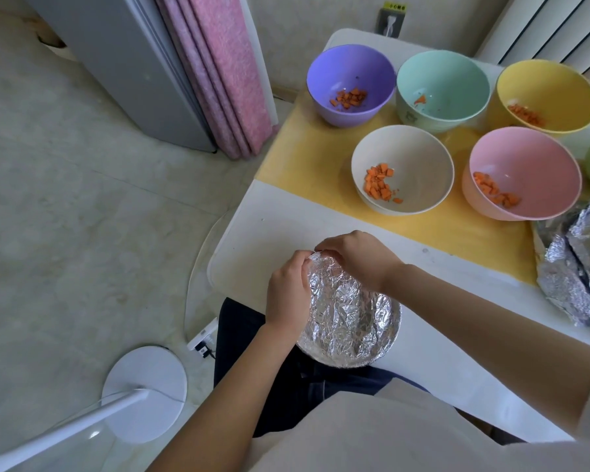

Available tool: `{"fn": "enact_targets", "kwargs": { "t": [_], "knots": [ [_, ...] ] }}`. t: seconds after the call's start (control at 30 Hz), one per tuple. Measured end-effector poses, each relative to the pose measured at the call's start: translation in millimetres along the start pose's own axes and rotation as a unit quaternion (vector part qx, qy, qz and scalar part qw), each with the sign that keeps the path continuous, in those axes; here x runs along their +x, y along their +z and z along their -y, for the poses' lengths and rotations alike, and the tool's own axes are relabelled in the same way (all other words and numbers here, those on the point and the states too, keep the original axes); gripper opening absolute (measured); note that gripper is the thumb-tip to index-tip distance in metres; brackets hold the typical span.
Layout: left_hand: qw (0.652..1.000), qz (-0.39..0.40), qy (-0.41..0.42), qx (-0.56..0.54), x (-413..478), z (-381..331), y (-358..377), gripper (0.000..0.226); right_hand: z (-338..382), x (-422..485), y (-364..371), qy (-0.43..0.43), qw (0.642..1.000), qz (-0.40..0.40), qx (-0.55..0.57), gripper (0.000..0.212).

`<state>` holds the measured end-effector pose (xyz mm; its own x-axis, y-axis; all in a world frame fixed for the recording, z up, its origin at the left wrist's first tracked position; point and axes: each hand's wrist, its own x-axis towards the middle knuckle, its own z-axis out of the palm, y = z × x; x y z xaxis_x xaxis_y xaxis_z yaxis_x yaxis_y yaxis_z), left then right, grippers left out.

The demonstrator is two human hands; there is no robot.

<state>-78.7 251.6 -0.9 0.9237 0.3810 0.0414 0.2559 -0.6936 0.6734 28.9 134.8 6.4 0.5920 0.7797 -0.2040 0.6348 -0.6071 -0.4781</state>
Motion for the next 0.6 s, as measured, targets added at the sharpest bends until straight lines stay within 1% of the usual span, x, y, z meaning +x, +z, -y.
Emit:
{"fn": "enact_targets", "kwargs": {
  "t": [0.1, 0.2, 0.3, 0.43, 0.5, 0.6],
  "knots": [
    [1.000, 0.005, 0.005, 0.000, -1.4, 0.9, -0.2, 0.022, -1.4, -8.6, -3.3, 0.032, 0.995, -0.033, 0.087, 0.029],
    [1.000, 0.013, -0.023, -0.006, -5.6, -1.6, -0.7, 0.034, -6.6, -18.4, -6.4, 0.040, 0.990, -0.070, 0.116, 0.026],
    [0.999, 0.010, -0.039, -0.020, -13.1, -3.1, -1.7, 0.045, -8.5, -22.5, -6.3, 0.052, 0.986, -0.069, 0.141, 0.022],
    [1.000, 0.009, -0.017, -0.002, -18.1, -2.7, -4.0, 0.042, -4.5, -20.8, -3.5, 0.055, 0.981, -0.058, 0.177, 0.025],
    [1.000, 0.012, 0.005, -0.002, -14.6, -1.6, -4.0, 0.037, -4.1, -21.8, -3.0, 0.049, 0.983, -0.069, 0.165, 0.027],
    [0.999, 0.021, 0.048, 0.000, -2.7, -1.1, -2.3, 0.028, -6.2, -27.5, -0.4, 0.020, 0.993, -0.094, 0.069, 0.029]
  ]
}}
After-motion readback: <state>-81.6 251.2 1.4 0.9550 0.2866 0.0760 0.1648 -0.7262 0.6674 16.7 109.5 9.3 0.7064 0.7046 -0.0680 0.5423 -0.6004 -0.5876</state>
